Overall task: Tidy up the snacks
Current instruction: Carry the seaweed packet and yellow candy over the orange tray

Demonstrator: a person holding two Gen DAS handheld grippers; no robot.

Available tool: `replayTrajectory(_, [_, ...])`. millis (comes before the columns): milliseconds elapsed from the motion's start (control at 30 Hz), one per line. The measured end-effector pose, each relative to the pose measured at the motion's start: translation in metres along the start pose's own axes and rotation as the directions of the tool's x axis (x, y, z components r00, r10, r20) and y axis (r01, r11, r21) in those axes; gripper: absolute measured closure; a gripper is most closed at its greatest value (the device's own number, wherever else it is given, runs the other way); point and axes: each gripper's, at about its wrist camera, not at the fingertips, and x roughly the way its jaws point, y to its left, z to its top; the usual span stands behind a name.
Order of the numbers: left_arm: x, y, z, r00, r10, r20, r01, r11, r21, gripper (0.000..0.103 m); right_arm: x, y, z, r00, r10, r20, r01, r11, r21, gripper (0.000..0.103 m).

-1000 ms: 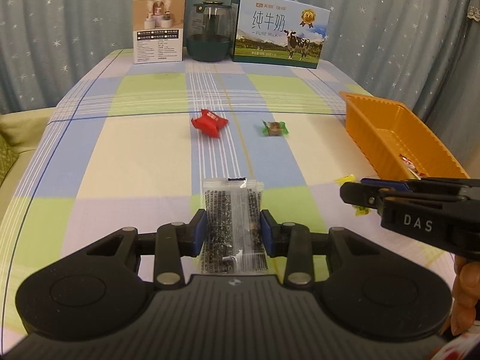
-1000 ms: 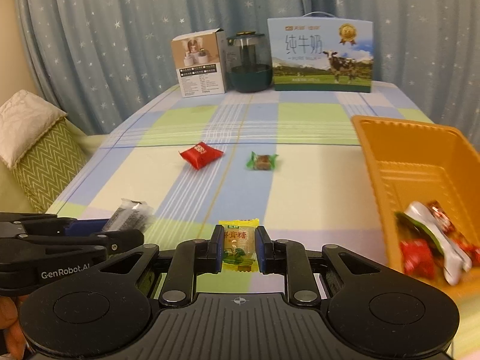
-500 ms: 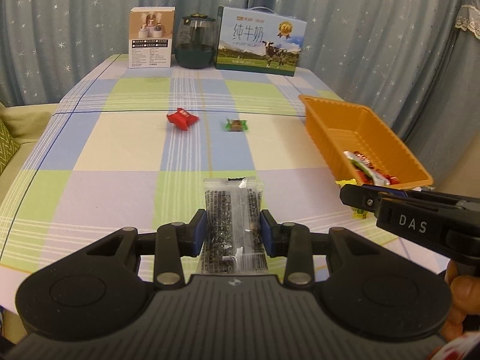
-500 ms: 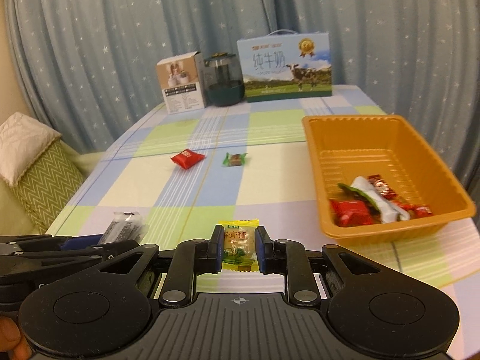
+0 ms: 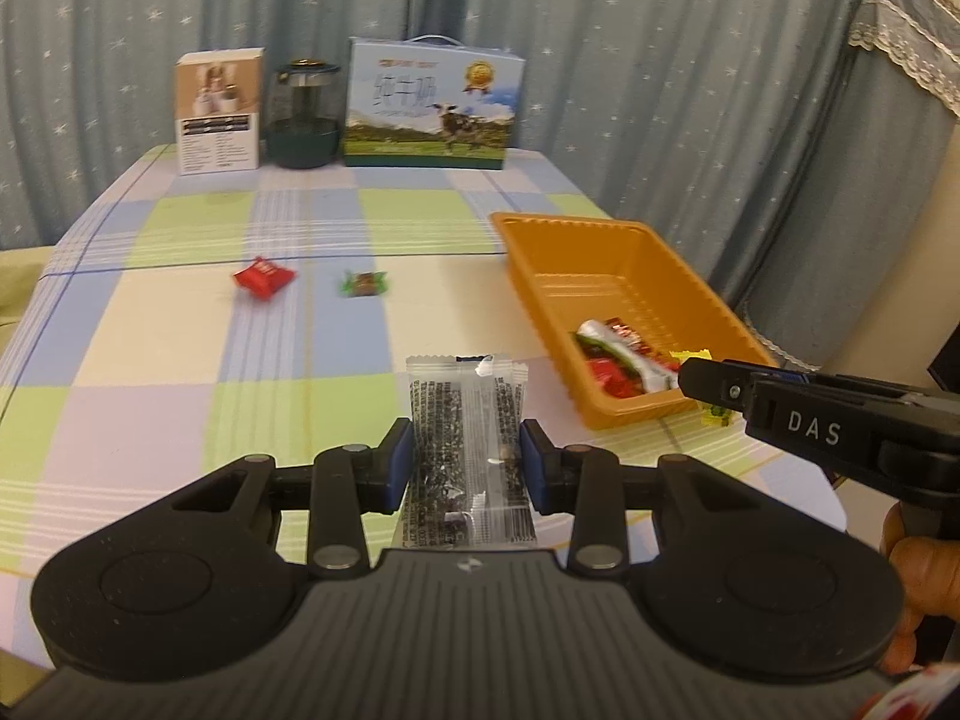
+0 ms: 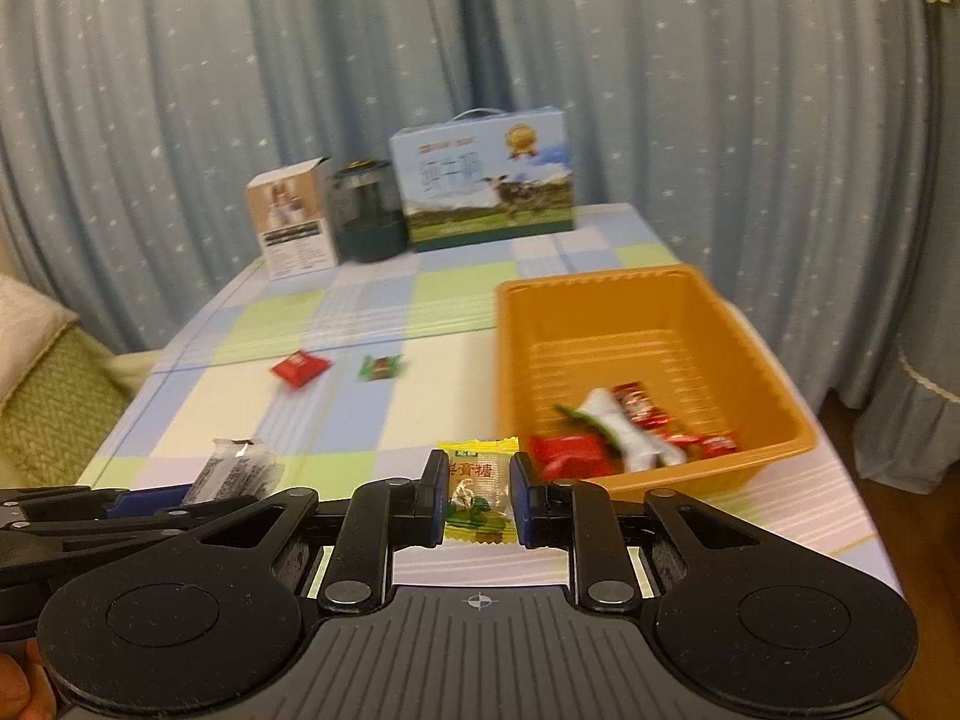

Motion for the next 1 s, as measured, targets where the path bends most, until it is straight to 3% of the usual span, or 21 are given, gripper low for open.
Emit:
replayTrajectory(433, [0.031,-0.053,0.027,0.996,-0.085,0.011,0.085,0.996,0.039,0.069,-0.01,-0.054,0.022,0.997,-0.075,0.036,0.075,0.997,0.002,0.081])
replayTrajectory(1000, [0.095,-0.089,0.054,0.992,-0.128,-0.024,0.129,0.991,0.045,0.069,0.039,-0.103,0.045,0.994,-0.107,0.005,0.107,0.994,-0.017,0.081])
